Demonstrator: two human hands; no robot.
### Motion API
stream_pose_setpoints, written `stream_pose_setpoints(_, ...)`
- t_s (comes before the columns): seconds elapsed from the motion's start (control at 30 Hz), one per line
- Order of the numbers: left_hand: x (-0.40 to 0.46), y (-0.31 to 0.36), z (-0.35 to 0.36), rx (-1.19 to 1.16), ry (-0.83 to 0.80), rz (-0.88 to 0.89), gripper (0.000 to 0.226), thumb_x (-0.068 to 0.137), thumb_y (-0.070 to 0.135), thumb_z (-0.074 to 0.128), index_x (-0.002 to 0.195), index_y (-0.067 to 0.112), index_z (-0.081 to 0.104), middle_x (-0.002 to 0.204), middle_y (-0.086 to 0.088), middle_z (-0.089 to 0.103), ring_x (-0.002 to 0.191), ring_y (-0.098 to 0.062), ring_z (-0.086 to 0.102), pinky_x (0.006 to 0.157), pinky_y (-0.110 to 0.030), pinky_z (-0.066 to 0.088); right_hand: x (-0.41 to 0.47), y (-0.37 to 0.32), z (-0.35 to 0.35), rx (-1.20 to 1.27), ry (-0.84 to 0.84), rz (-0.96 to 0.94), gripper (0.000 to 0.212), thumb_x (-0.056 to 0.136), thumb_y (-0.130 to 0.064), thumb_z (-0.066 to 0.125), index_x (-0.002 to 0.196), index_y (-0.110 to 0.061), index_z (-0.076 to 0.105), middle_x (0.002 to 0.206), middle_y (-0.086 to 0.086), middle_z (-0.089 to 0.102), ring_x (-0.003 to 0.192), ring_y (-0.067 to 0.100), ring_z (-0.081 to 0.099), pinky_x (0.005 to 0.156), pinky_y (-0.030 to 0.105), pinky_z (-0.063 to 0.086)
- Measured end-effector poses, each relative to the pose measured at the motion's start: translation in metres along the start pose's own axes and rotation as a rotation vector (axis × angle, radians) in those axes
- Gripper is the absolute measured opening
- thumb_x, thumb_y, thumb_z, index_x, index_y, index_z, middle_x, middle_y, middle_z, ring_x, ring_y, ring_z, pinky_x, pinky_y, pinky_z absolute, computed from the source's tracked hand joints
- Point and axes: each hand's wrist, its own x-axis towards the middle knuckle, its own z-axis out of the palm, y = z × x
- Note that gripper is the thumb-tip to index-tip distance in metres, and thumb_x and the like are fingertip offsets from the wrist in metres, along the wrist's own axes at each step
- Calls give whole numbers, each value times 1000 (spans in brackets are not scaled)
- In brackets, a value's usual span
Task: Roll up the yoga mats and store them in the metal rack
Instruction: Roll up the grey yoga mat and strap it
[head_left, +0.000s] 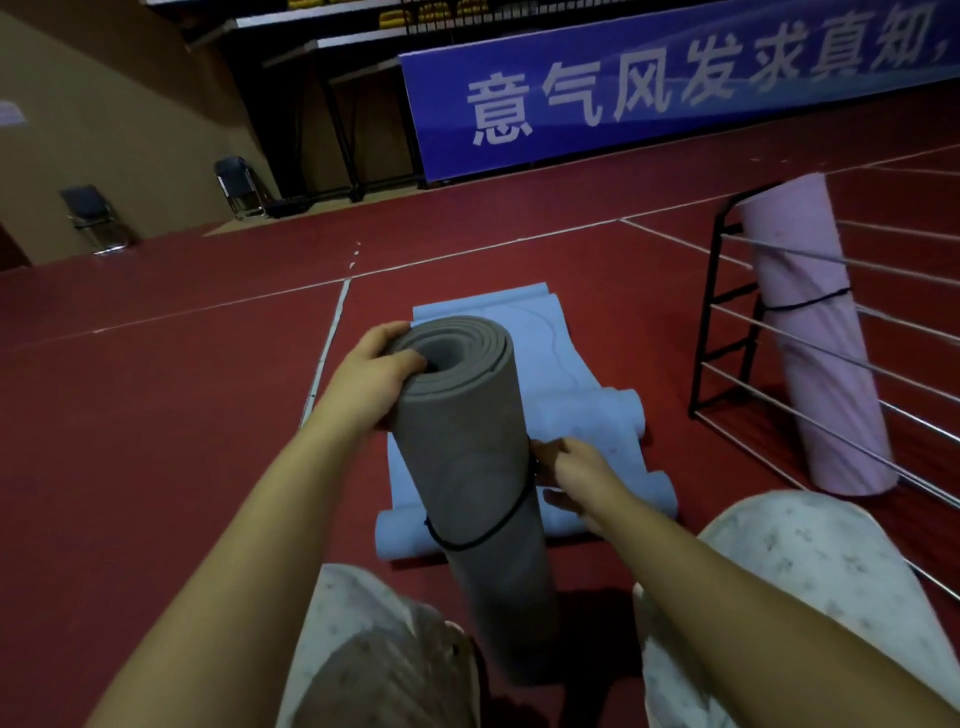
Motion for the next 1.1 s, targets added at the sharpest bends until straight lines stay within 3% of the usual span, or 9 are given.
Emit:
stream_pose_setpoints(0.17, 1, 2, 1, 45, -23, -4, 41, 85, 18, 58, 121, 36, 51, 112, 6, 62, 83, -14, 60, 70, -32, 47, 21, 10, -8, -269, 110, -33, 22, 93, -13, 52, 72, -8, 58, 76, 13, 60, 70, 22, 59, 59, 28, 46)
stream_pose_setpoints(0.3, -3, 4, 8, 52, -26, 0, 43, 74, 24, 60, 113, 41, 53, 118, 3, 62, 98, -19, 62, 78, -34, 50, 34, 81, -20, -686, 98, 167, 37, 96, -19, 48, 129, -4, 53, 135, 13, 53, 121, 28, 51, 100, 30, 36)
stream_pose_setpoints(0.47, 1, 9, 17, 8, -22, -14, 43, 84, 16, 55, 122, 35, 55, 117, 3, 62, 90, -15, 61, 65, -29, 46, 29, 80, -12, -488, 63, 158, 43, 102, -19, 38, 140, 0, 39, 147, 16, 39, 133, 30, 39, 108, 34, 30)
stream_pose_setpoints(0.57, 10, 16, 19, 64, -6, -44, 51, 86, 20, 54, 135, 34, 44, 121, 3, 57, 83, -12, 58, 60, -27, 45, 34, 15, -13, -199, 219, 26, 33, 99, -26, 46, 114, -2, 63, 121, 21, 60, 113, 34, 55, 96, 41, 44)
stream_pose_setpoints(0.67, 19, 22, 24, 146, -4, -77, 66, 84, 24, 56, 143, 33, 30, 129, -3, 52, 95, -23, 60, 61, -29, 43, 15, -71, -19, -63, 168, -177, 36, 96, -50, 43, 92, -20, 62, 106, 8, 64, 100, 23, 61, 87, 44, 49)
stream_pose_setpoints(0.83, 57, 38, 30, 477, -175, -108, 41, 90, 32, 51, 128, 19, 42, 106, -6, 51, 69, -13, 46, 51, -26, 31, 15, -172, -17, -281, -113, -218, 58, 87, -47, 62, 136, -24, 44, 132, -3, 47, 121, 20, 47, 100, 47, 41)
stream_pose_setpoints(0.93, 102, 44, 32, 612, -284, -171, 37, 89, 37, 50, 119, 17, 44, 76, -5, 46, 52, -16, 40, 43, -19, 30, 61, -180, -7, -295, -154, -111, 56, 86, -19, 63, 139, -19, 42, 119, 5, 53, 99, 22, 54, 79, 38, 47)
stream_pose_setpoints(1.0, 141, 44, 40, 633, -322, -225, 29, 89, 37, 49, 110, 16, 48, 69, -6, 46, 45, -16, 40, 36, -16, 29, 101, -184, -6, -156, -142, -75, 33, 80, -8, 59, 112, -15, 61, 92, 12, 59, 74, 23, 54, 65, 31, 43)
stream_pose_setpoints(1.1, 204, 39, 61, 638, -344, -273, 19, 88, 33, 47, 86, 16, 54, 59, -6, 50, 36, -15, 41, 35, -14, 30, 171, -191, -14, -143, -74, -12, 12, 75, -6, 57, 68, -15, 55, 51, 5, 51, 47, 19, 48, 51, 23, 41)
